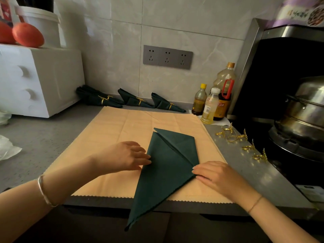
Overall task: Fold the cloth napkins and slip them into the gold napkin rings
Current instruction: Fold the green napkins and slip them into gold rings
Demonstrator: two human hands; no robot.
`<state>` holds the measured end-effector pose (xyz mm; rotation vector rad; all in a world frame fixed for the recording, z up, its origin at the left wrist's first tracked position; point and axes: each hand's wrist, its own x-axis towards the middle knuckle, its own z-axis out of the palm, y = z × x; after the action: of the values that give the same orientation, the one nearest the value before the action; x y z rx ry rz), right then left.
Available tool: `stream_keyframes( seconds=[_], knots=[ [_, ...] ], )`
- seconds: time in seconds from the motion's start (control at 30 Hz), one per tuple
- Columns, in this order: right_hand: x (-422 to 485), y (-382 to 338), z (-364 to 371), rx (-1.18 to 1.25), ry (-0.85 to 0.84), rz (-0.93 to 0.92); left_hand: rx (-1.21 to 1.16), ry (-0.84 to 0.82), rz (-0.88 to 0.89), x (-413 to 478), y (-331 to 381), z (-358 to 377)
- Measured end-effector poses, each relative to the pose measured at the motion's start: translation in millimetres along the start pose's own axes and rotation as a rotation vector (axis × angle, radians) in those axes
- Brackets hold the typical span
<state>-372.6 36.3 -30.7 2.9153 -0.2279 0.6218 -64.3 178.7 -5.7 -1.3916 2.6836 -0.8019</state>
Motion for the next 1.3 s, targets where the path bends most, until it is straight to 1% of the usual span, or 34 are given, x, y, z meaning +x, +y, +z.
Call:
stream_keyframes(
  seconds=[0.03, 0.07, 0.13, 0.23, 0.37, 0.47, 0.57, 0.63, 0.77, 0.87, 0.93, 1.0, 1.07, 1.13, 1.23, 1.3],
  knots=[
    [1, 1, 0, 0.003, -0.001, -0.008, -0.018, -0.007, 0.021, 1, 0, -1],
    [2, 0, 0, 0.009, 0.001, -0.006, -0.044, -0.028, 0.013, 2, 1, -2],
    [4, -2, 1, 0.049, 0.02, 0.033, -0.068, -0.015, -0.009, 3, -1, 0],
    [5, -4, 6, 0.236, 0.073, 0.193, -0.201, 0.022, -0.117, -2, 0, 7],
    [8, -4, 13, 0.492, 0.082, 0.429, -0.488, 0.1, -0.357, -6, 5, 18],
    [14, -4, 15, 0.611, 0.066, 0.514, -0.701, 0.122, -0.598, 0, 10, 16],
    [18, 0, 18, 0.644, 0.096, 0.563, -0.963, 0.085, -0.826, 10, 13, 18],
    [21, 3, 20, 0.616, 0.086, 0.572, -1.057, 0.056, -0.93, 16, 11, 22],
    [30, 10, 23, 0.58, 0.051, 0.554, -1.073, -0.067, -1.093, 27, 3, 21],
    [49, 25, 26, 0.551, 0.098, 0.571, -1.069, -0.147, -1.115, 34, -2, 20],
    [67, 42, 32, 0.52, 0.138, 0.614, -1.043, -0.138, -1.139, 38, -3, 21],
    [83, 63, 43, 0.513, 0.089, 0.694, -1.022, -0.111, -1.169, 43, -3, 23],
    [92, 78, 55, 0.57, 0.028, 0.805, -1.003, -0.089, -1.189, 49, -3, 25],
    [96, 86, 60, 0.602, 0.045, 0.895, -0.994, -0.071, -1.204, 55, -5, 27],
    [95, 86, 52, 0.62, 0.101, 0.961, -0.969, -0.05, -1.22, 64, -14, 31],
    [89, 80, 44, 0.671, 0.1, 0.968, -0.946, -0.026, -1.223, 70, -20, 34]
  ],
)
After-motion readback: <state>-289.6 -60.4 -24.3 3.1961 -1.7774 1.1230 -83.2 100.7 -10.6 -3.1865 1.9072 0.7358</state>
